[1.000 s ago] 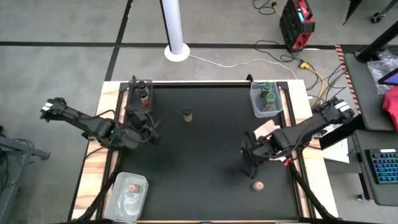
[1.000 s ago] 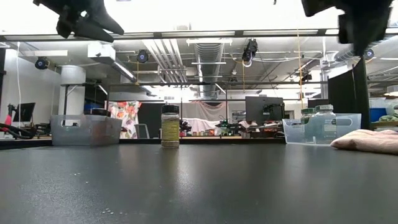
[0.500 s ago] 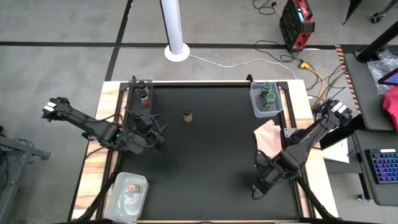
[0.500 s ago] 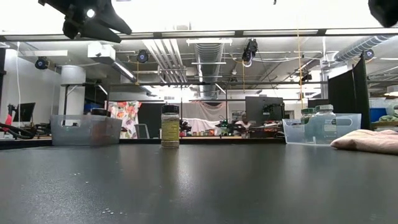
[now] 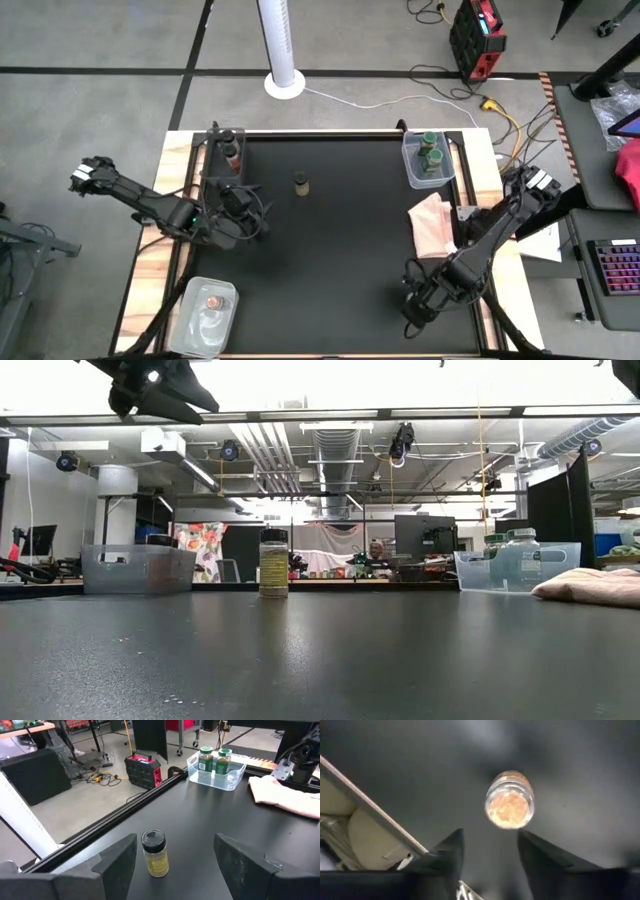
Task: Sort spices by type
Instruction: Put the brown spice bottle into the white bin
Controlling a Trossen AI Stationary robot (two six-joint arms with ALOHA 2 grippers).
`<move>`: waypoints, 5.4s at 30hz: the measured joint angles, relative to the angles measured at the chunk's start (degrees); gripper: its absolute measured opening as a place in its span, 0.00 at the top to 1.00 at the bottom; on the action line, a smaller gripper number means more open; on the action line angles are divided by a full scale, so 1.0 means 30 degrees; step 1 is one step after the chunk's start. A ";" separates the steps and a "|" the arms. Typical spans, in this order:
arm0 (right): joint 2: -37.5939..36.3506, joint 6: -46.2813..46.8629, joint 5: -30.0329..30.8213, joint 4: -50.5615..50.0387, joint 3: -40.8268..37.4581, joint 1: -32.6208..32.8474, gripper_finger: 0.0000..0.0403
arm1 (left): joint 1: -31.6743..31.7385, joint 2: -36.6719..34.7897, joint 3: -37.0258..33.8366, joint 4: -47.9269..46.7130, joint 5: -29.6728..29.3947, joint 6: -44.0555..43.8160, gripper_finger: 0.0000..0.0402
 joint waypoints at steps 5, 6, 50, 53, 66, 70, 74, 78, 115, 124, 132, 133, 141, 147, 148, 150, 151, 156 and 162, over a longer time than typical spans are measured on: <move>0.1303 0.0494 -0.0494 -0.0043 0.0007 -0.0086 0.38 | 0.0000 0.0146 0.0027 -0.0005 0.0022 0.0131 0.38; 0.1518 0.0522 -0.0811 -0.0064 0.0007 -0.0137 0.34 | 0.0000 0.0171 0.0027 -0.0002 0.0017 0.0131 0.38; 0.3152 -1.5202 0.5434 0.2048 0.3475 -0.7704 0.59 | -0.0220 0.5848 -0.0017 0.5118 0.2833 0.4075 0.38; 0.3152 -1.7872 0.7076 0.4229 0.3447 -0.8546 0.59 | -0.0548 0.7015 -0.0024 0.6495 0.4341 0.5981 0.38; 0.3611 -2.3218 0.7843 1.0102 0.3257 -0.9981 0.59 | -0.0579 0.9993 -0.0024 1.2548 0.5287 1.0397 0.38; 0.3691 -2.3438 0.7832 1.0455 0.3264 -1.0271 0.59 | -0.0557 0.9993 -0.0024 1.2736 0.5489 1.0506 0.38; 0.3691 -2.3895 0.7846 1.1220 0.3264 -1.0404 0.59 | -0.0395 1.0162 -0.0024 1.3066 0.6118 1.0616 0.38; 0.3706 -2.4176 0.7170 1.1442 0.3228 -1.0418 0.59 | -0.0112 1.0628 -0.0024 1.3550 0.5884 1.0634 0.38; 0.1896 -2.6675 0.7166 1.2389 0.2853 -0.9743 0.09 | -0.0635 1.1414 -0.2215 2.0775 0.2853 1.3433 0.57; -0.0731 -3.1161 0.8367 2.1904 -0.2840 -0.8357 0.08 | -0.1093 1.1348 -0.5657 3.2876 0.8787 1.7500 0.57; 0.0692 -3.3944 0.6713 3.2912 -0.6120 -0.8237 0.08 | -0.0998 1.1356 -0.5517 3.3429 0.9595 1.7559 0.57; 0.0947 -3.4059 0.6586 3.3302 -0.6120 -0.8247 0.08 | -0.0962 1.1356 -0.5348 3.3335 0.9559 1.7682 0.57; 0.2933 -3.5041 0.6123 3.5587 -0.5356 -0.8331 0.08 | -0.0816 1.2138 -0.4273 3.3357 1.0312 1.8691 0.57; 0.3389 -3.5222 0.6001 3.5666 -0.4968 -0.8545 0.08 | -0.0800 1.2555 -0.4250 3.4250 1.0909 1.8921 0.57; 0.3422 -3.5205 0.5952 3.5722 -0.4921 -0.8577 0.09 | -0.0782 1.2631 -0.4250 3.4282 1.0948 1.8867 0.57; 0.3429 -3.5271 0.5934 3.5725 -0.4867 -0.8626 0.11 | -0.0774 1.2730 -0.4202 3.4201 1.0951 1.8756 0.57; 0.3458 -3.5304 0.5887 3.5766 -0.4825 -0.8636 0.13 | -0.0765 1.2792 -0.4047 3.4211 1.0938 1.8650 0.57; 0.3822 -3.5555 0.5505 3.5761 -0.4496 -0.8705 0.21 | -0.0743 1.3341 -0.3422 3.4217 1.0905 1.8576 0.57; 0.4055 -3.5538 0.5396 3.5636 -0.4357 -0.8714 0.34 | -0.0685 1.4077 -0.2863 3.4230 1.0576 1.8644 0.50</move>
